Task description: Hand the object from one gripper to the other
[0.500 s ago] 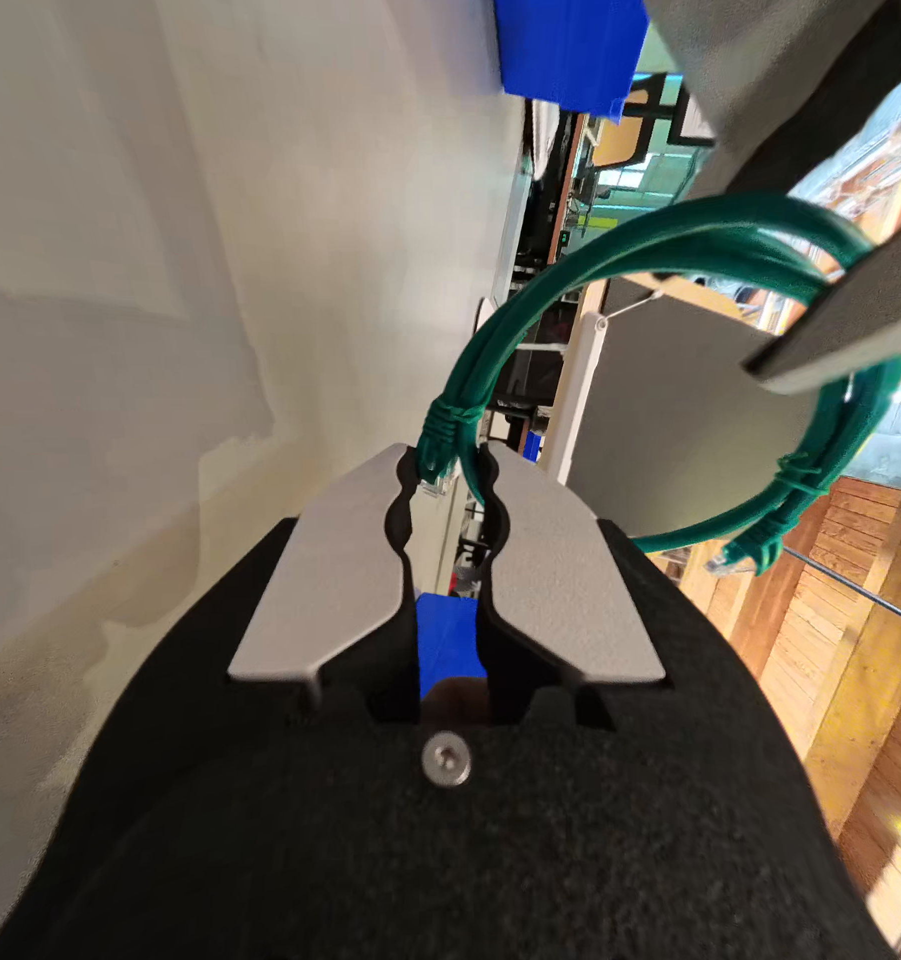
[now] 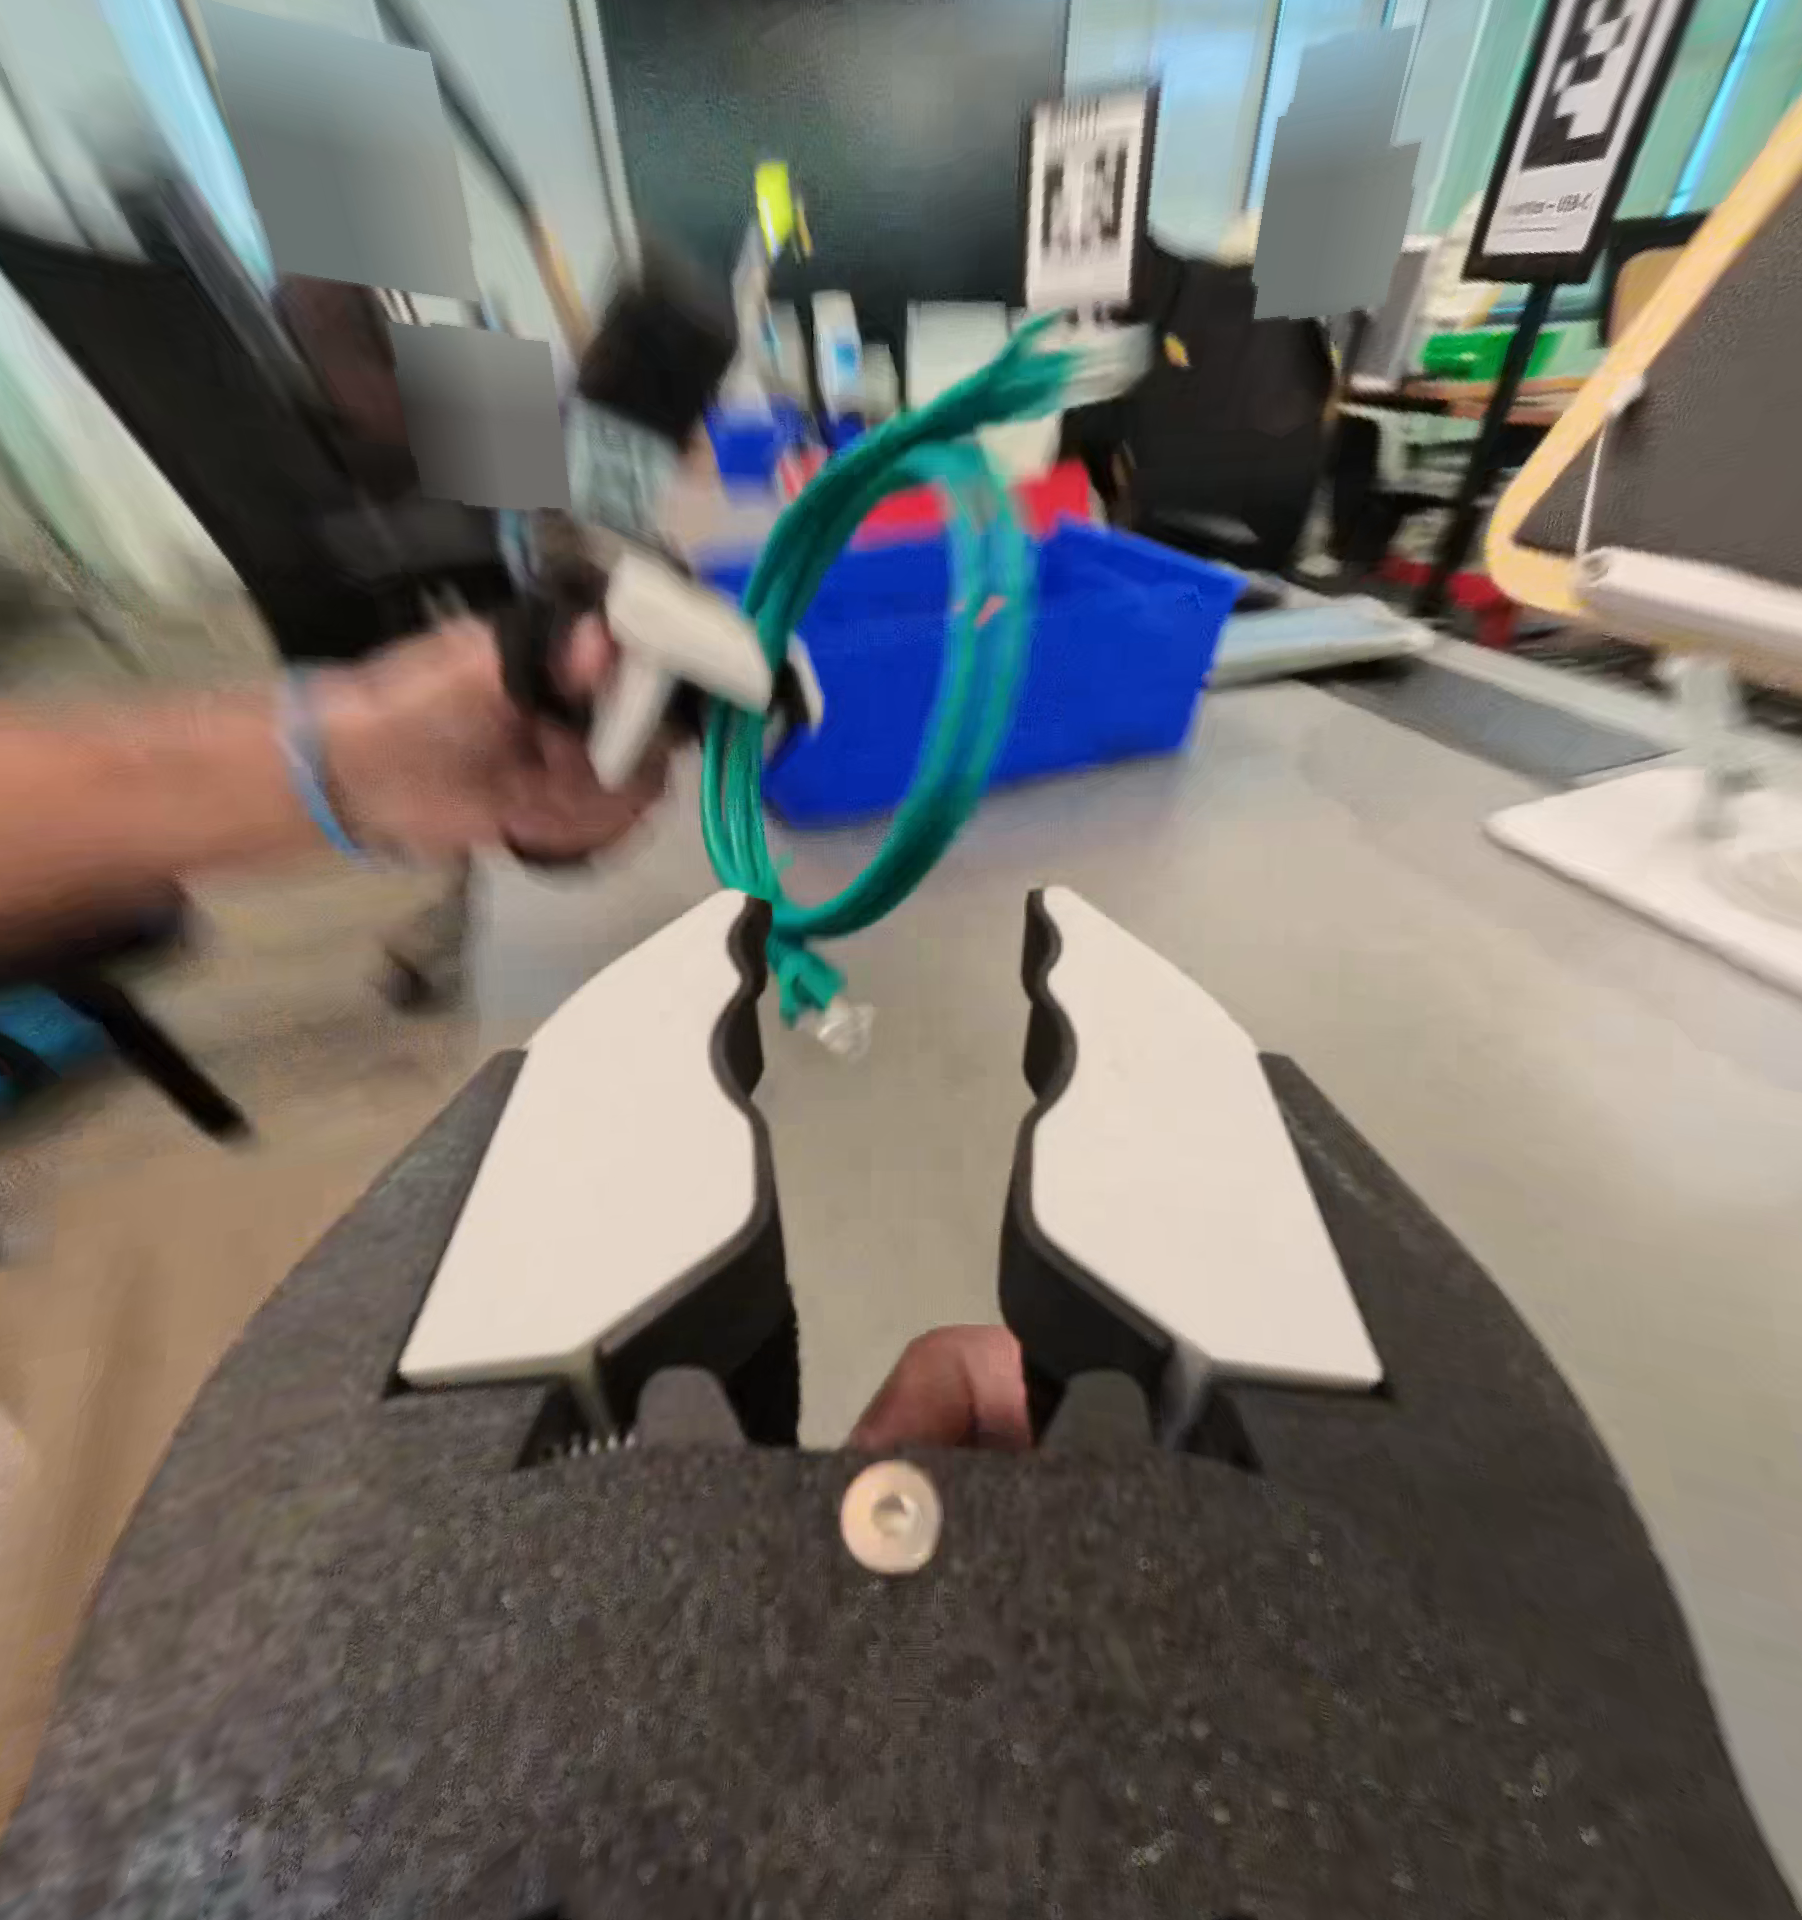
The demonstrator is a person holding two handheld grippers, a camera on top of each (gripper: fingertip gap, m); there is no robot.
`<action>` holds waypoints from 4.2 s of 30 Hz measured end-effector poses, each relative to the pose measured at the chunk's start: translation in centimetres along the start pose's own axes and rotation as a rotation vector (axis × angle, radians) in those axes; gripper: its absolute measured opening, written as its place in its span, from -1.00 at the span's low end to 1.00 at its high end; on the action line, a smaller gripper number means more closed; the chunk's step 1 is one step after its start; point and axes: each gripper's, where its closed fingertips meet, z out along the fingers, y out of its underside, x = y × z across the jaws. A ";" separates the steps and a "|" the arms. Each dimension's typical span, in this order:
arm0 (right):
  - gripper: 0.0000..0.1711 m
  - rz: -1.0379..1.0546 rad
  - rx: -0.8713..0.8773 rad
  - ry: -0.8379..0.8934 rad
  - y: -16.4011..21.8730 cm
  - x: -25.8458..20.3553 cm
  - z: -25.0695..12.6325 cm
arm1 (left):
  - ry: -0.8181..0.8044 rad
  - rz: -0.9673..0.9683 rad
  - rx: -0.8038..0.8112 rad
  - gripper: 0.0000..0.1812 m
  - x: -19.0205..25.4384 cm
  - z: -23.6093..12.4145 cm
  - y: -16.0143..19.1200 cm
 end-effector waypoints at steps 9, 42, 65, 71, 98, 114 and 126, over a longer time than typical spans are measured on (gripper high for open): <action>-0.45 0.669 0.345 -0.727 -6.1 -6.2 -1.6 | 0.664 -0.312 -0.004 -0.87 6.9 0.3 0.8; -0.94 -1.035 -0.489 0.230 6.9 -0.6 2.1 | 0.357 -0.146 0.025 -0.30 5.4 1.2 0.3; -0.94 -1.570 -0.616 0.453 6.3 0.1 2.6 | -0.035 -0.102 -0.152 -0.82 -0.9 1.6 3.5; -0.61 -1.313 -0.402 0.451 4.8 -1.0 2.8 | -0.096 -0.175 -0.062 -0.87 -2.0 0.6 1.9; -0.18 -1.308 -0.323 0.481 3.9 -1.1 2.2 | 0.023 -0.522 0.314 -1.00 -2.3 -3.1 -2.6; -0.47 -0.109 -0.666 0.100 8.8 3.4 2.9 | -0.113 -0.243 -0.001 -0.90 -0.7 -1.0 3.1; -0.93 -0.303 -0.979 0.115 13.0 5.7 5.2 | -0.385 0.098 -0.172 -0.73 -1.1 -1.5 7.8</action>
